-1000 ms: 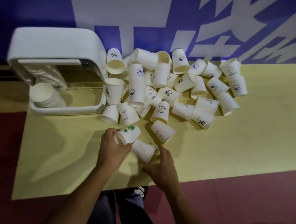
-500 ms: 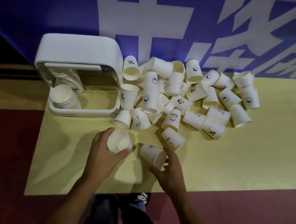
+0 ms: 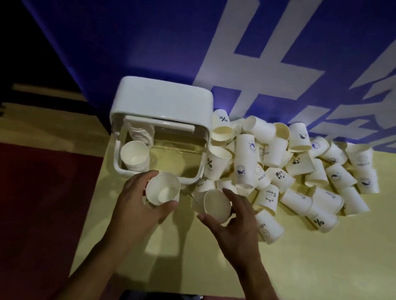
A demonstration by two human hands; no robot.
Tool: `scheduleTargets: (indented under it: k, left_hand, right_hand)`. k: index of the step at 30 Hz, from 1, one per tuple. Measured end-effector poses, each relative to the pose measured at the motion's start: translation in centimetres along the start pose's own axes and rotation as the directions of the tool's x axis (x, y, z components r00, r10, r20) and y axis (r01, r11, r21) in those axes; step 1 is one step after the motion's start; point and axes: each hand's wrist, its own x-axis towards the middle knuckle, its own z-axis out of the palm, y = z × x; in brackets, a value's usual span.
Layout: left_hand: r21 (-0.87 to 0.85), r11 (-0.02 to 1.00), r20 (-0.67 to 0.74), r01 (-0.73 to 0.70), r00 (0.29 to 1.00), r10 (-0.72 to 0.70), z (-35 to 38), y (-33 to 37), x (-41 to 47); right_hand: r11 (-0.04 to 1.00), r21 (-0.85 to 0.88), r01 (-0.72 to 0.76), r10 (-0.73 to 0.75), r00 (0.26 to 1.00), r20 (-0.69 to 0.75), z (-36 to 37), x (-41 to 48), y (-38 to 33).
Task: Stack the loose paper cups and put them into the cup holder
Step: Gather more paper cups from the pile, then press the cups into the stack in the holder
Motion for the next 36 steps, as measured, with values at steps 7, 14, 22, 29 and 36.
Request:
scheduleTargets:
  k: [7, 14, 22, 29, 36]
  left_hand:
    - [-0.064, 0.995, -0.087, -0.073, 0.994, 0.067, -6.6, -2.1, 4.8]
    - [-0.112, 0.982, -0.131, -0.152, 0.982, 0.137, -9.5, -2.9, 7.7]
    - [-0.012, 0.984, -0.057, -0.176, 0.983, 0.175, -7.8, -4.3, 9.8]
    - [0.112, 0.991, 0.088, -0.067, 0.994, 0.057, -5.9, -6.4, 11.7]
    - [0.179, 0.984, 0.104, 0.011, 0.994, -0.03, -4.8, -8.0, 12.3]
  right_hand:
    - [0.998, 0.002, 0.066, -0.066, 0.998, 0.015, 5.6, 3.5, -6.4]
    - [0.999, 0.014, 0.046, -0.046, 0.999, -0.006, 8.8, 5.4, -9.4]
    - [0.998, 0.063, 0.023, -0.021, 1.0, -0.023, 8.7, 6.0, -10.1]
    - [0.997, 0.079, -0.016, 0.018, 1.0, -0.023, 8.3, 6.3, -9.6]
    - [0.997, 0.062, 0.034, -0.032, 0.999, -0.042, 8.5, 6.8, -10.2]
